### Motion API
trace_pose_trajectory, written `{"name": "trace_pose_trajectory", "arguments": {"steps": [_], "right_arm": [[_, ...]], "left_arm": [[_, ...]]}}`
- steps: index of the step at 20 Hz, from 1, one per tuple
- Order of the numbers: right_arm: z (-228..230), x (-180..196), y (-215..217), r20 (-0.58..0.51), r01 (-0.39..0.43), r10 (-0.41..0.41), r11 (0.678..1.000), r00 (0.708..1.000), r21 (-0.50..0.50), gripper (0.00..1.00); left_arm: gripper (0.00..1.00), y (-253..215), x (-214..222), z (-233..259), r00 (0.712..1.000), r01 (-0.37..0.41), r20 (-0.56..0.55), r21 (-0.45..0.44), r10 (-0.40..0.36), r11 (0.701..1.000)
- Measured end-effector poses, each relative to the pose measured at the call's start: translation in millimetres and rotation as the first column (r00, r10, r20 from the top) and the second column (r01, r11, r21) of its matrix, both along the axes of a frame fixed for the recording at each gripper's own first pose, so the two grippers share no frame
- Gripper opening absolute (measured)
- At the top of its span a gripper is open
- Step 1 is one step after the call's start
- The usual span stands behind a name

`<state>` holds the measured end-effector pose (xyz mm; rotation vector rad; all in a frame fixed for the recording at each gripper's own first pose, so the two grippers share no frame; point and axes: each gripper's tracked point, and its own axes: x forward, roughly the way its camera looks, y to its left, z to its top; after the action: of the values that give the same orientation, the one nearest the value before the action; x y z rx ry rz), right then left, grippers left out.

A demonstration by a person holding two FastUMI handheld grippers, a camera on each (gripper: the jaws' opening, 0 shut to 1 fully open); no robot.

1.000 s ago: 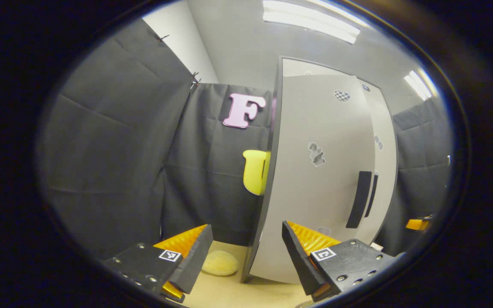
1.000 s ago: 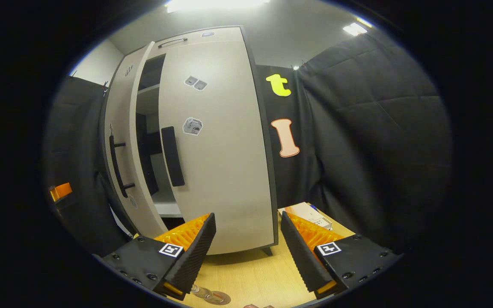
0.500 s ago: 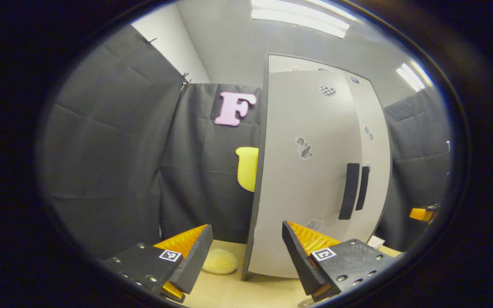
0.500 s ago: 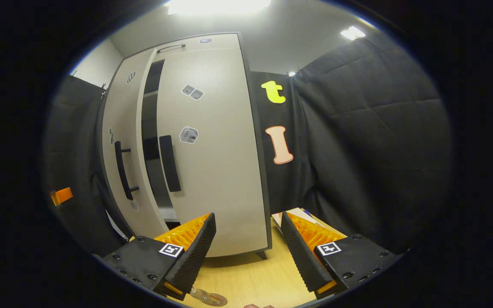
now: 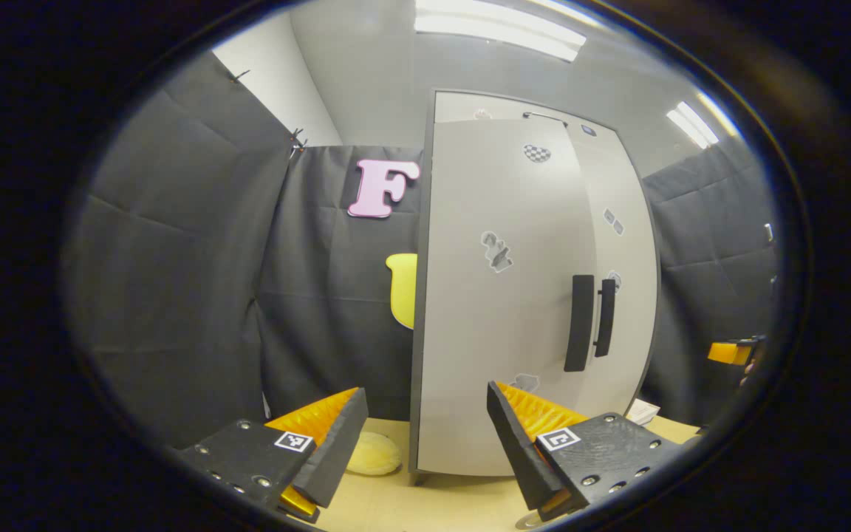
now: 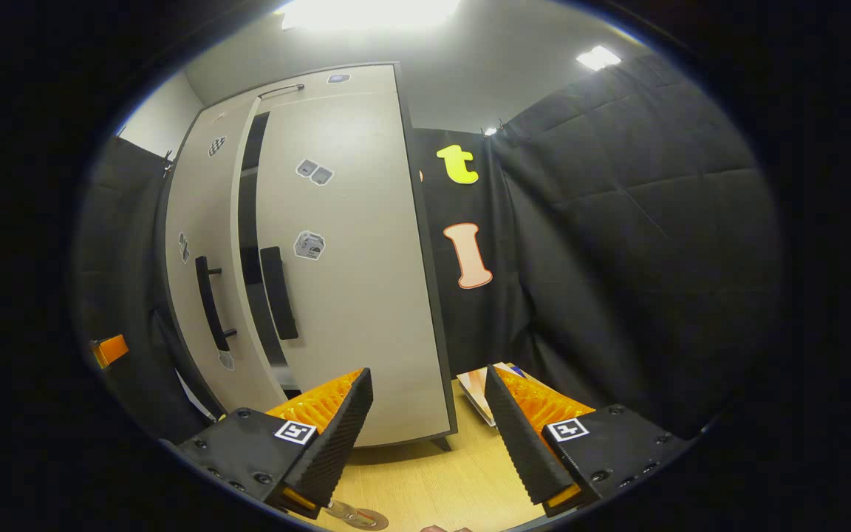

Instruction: Grasp the bottle in the cabinet with the left hand and place it on the coaster, then close the right door with the right hand and the left door with the left hand.

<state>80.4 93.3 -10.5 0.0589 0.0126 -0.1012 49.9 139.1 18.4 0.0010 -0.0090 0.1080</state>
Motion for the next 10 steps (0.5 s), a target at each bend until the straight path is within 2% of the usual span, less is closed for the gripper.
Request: {"name": "trace_pose_trajectory", "arguments": {"steps": [4,8,10], "right_arm": [[-5.9,-3.0,-3.1,-0.012,0.017,-0.018,1.000,1.000,-0.018,0.98],[-4.0,-2.6,-1.0,-0.013,0.012,-0.013,1.000,1.000,-0.015,0.98],[1.2,-4.0,-2.2,-0.001,0.014,-0.015,1.000,1.000,-0.023,0.98]], "left_arm": [[0.94,-6.8,3.8,4.4,1.000,0.030,0.009,0.027,-0.030,0.999],[0.94,1.2,-2.9,6.1,1.000,-0.007,0.025,0.036,0.006,0.999],[0.94,-0.6,-1.8,2.5,1.000,0.004,0.022,0.019,-0.004,1.000]]}}
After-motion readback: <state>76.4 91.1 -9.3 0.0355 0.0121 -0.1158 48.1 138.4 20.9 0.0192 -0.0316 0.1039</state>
